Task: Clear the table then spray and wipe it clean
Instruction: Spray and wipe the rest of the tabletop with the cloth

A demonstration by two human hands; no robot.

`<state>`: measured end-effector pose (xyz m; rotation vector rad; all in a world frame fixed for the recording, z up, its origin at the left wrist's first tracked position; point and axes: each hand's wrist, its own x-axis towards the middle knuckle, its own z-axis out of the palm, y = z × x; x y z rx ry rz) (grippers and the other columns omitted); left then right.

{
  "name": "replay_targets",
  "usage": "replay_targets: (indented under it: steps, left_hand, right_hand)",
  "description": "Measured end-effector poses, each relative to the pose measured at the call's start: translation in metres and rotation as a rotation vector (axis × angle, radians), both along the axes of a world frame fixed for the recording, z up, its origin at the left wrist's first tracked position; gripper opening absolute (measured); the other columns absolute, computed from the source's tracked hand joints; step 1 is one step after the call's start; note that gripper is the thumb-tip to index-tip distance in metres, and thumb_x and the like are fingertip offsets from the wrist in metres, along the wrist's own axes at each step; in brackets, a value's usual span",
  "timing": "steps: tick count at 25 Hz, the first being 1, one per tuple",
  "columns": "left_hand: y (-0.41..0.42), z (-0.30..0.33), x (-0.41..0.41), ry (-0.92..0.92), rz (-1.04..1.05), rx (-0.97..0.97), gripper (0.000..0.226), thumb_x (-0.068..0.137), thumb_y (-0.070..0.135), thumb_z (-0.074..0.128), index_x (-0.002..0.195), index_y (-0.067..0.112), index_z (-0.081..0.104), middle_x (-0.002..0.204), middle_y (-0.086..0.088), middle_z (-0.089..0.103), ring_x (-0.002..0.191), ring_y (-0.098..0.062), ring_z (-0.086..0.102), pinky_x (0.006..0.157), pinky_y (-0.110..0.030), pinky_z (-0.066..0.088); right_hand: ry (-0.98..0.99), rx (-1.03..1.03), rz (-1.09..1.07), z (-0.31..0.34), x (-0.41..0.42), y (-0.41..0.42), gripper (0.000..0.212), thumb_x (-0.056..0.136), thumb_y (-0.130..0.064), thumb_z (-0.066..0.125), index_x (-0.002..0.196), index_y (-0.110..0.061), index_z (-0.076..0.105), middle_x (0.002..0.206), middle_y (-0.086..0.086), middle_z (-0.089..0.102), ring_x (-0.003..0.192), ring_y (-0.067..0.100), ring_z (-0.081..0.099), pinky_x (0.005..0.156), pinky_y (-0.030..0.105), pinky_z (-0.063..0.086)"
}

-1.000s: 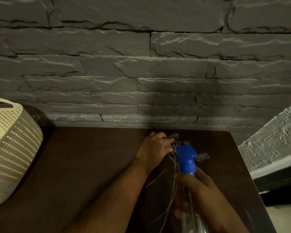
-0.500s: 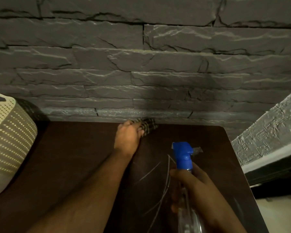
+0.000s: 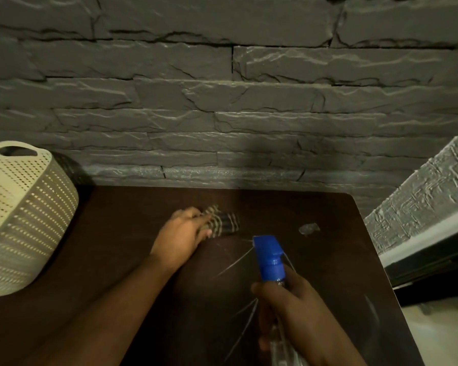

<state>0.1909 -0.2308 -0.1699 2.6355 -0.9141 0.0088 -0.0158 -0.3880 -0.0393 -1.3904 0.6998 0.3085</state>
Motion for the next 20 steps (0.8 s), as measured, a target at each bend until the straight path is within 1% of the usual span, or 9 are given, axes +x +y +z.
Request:
replay_targets:
  steps: [2,4,6,8,10,13,15,17,20]
  left_hand:
    - [0.019,0.002,0.015,0.011,0.355,-0.015,0.033,0.091,0.031,0.059,0.121,0.02,0.064,0.116,-0.01,0.058,0.098,-0.027,0.057,0.085,-0.037,0.049]
    - [0.03,0.003,0.024,0.054,0.589,-0.039,0.036,0.091,0.032,0.06,0.124,0.018,0.062,0.12,-0.015,0.056,0.102,-0.033,0.057,0.088,-0.041,0.048]
    - [0.026,0.002,0.021,0.046,0.548,-0.046,0.039,0.09,0.032,0.062,0.126,0.017,0.061,0.122,-0.017,0.056,0.105,-0.036,0.056,0.091,-0.042,0.047]
    - [0.027,-0.002,0.019,0.036,0.462,-0.088,0.041,0.089,0.032,0.063,0.127,0.016,0.06,0.122,-0.017,0.056,0.105,-0.037,0.056,0.091,-0.042,0.047]
    - [0.033,-0.002,0.021,0.072,0.47,-0.094,0.042,0.089,0.033,0.063,0.128,0.017,0.06,0.12,-0.017,0.056,0.104,-0.035,0.057,0.091,-0.041,0.048]
    - [0.037,0.001,0.023,0.092,0.485,-0.066,0.043,0.089,0.036,0.063,0.129,0.019,0.059,0.12,-0.015,0.056,0.104,-0.032,0.057,0.09,-0.041,0.05]
    - [0.034,0.001,0.022,0.091,0.462,-0.066,0.043,0.089,0.036,0.062,0.129,0.019,0.059,0.121,-0.014,0.055,0.104,-0.032,0.056,0.09,-0.042,0.05]
    - [0.027,0.001,0.019,0.093,0.441,-0.062,0.043,0.09,0.036,0.061,0.13,0.02,0.057,0.123,-0.012,0.054,0.105,-0.03,0.056,0.09,-0.042,0.05]
    - [0.013,0.003,0.015,0.09,0.426,-0.041,0.043,0.091,0.036,0.059,0.131,0.021,0.056,0.126,-0.011,0.054,0.107,-0.03,0.054,0.091,-0.04,0.049]
  right_hand:
    - [0.04,-0.011,0.023,0.004,-0.008,0.01,0.02,0.082,-0.02,0.067,0.088,-0.031,0.051,0.076,0.006,0.061,0.055,0.016,0.059,0.05,0.024,0.053]
    - [0.062,0.0,0.049,0.006,-0.014,0.02,0.033,0.077,-0.025,0.072,0.103,-0.031,0.052,0.087,0.005,0.062,0.063,0.013,0.061,0.05,0.019,0.051]
    - [0.068,0.006,0.08,0.007,-0.018,0.032,0.038,0.071,-0.027,0.075,0.103,-0.03,0.053,0.087,0.003,0.064,0.066,0.011,0.063,0.057,0.02,0.052]
    - [0.071,-0.019,0.11,0.008,-0.023,0.045,0.027,0.077,-0.022,0.072,0.091,-0.033,0.051,0.075,-0.004,0.061,0.058,0.006,0.061,0.051,0.014,0.049]
    - [0.067,-0.04,0.089,0.007,-0.028,0.049,0.029,0.08,-0.018,0.068,0.096,-0.036,0.051,0.074,-0.005,0.061,0.055,0.007,0.06,0.044,0.01,0.047]
    - [0.064,-0.037,-0.105,0.016,-0.037,0.045,0.028,0.083,-0.014,0.064,0.093,-0.036,0.05,0.079,0.006,0.063,0.058,0.015,0.061,0.048,0.023,0.05]
    - [0.036,-0.059,-0.213,0.022,-0.042,0.037,0.025,0.084,-0.01,0.061,0.088,-0.033,0.052,0.062,0.003,0.064,0.052,0.017,0.059,0.05,0.031,0.05]
    - [0.023,-0.073,-0.255,0.025,-0.043,0.035,0.024,0.085,-0.009,0.06,0.086,-0.032,0.054,0.046,0.001,0.06,0.044,0.017,0.055,0.048,0.032,0.049]
    - [0.019,-0.088,-0.282,0.021,-0.045,0.042,0.025,0.084,-0.01,0.062,0.088,-0.034,0.055,0.049,0.001,0.06,0.046,0.02,0.056,0.052,0.035,0.052]
